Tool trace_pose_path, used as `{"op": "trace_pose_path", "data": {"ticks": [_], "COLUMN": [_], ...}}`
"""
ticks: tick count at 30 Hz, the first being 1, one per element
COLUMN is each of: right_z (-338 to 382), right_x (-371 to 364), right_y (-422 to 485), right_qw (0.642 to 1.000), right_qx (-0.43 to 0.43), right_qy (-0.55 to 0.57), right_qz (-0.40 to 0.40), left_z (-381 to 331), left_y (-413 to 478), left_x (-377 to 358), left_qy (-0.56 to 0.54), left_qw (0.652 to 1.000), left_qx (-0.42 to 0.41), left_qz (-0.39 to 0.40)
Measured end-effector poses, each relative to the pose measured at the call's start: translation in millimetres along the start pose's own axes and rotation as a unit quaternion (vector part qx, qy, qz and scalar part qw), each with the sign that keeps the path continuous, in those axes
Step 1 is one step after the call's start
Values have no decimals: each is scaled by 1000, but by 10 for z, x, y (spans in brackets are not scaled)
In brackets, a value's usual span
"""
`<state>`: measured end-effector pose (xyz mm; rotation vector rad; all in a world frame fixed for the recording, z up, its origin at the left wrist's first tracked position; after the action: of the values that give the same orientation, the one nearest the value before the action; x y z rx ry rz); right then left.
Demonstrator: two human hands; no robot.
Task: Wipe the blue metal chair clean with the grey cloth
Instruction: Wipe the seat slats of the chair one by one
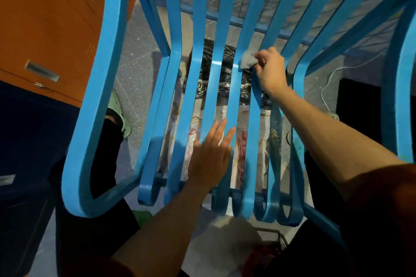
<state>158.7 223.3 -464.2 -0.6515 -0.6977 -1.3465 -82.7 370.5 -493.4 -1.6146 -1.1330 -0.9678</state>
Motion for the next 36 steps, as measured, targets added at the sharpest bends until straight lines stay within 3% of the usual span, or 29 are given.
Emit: {"op": "trace_pose_path", "data": {"ticks": [6, 12, 16, 23, 31, 34, 36], "right_z": [11, 26, -55, 37, 165, 202, 196], "right_x": [-54, 247, 0, -160, -175, -120, -6], "right_y": [-145, 56, 5, -481, -1552, -1887, -1947], "right_qw": [996, 984, 996, 984, 982, 963, 930], "right_qx": [-69, -14, -12, -69, -98, -138, -196], "right_qy": [60, 135, 81, 162, 158, 232, 312], "right_qz": [8, -119, -38, -20, 39, 29, 8], "left_z": [1, 14, 2, -2, -5, -4, -10], "left_y": [-19, -21, -52, -6, -6, 13, 15], "left_x": [-25, -7, -48, -9, -23, -19, -1], "left_qy": [3, -13, -11, 22, 72, 68, 67], "left_qw": [1000, 999, 1000, 999, 997, 997, 997], "left_qx": [-7, -7, -6, 11, 21, 21, 20], "left_qz": [-25, -28, -27, -21, 2, 24, 29]}}
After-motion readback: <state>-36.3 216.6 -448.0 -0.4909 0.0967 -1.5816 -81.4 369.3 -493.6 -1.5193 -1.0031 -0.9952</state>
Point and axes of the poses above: each hand's wrist, its own y-axis towards the middle knuckle, its own x-axis out of the back of the hand, z = x × y, the point moved 1 cm from there along y, towards the middle knuckle, and after that the axes turned 9 degrees about y, right-handed, at the moved point
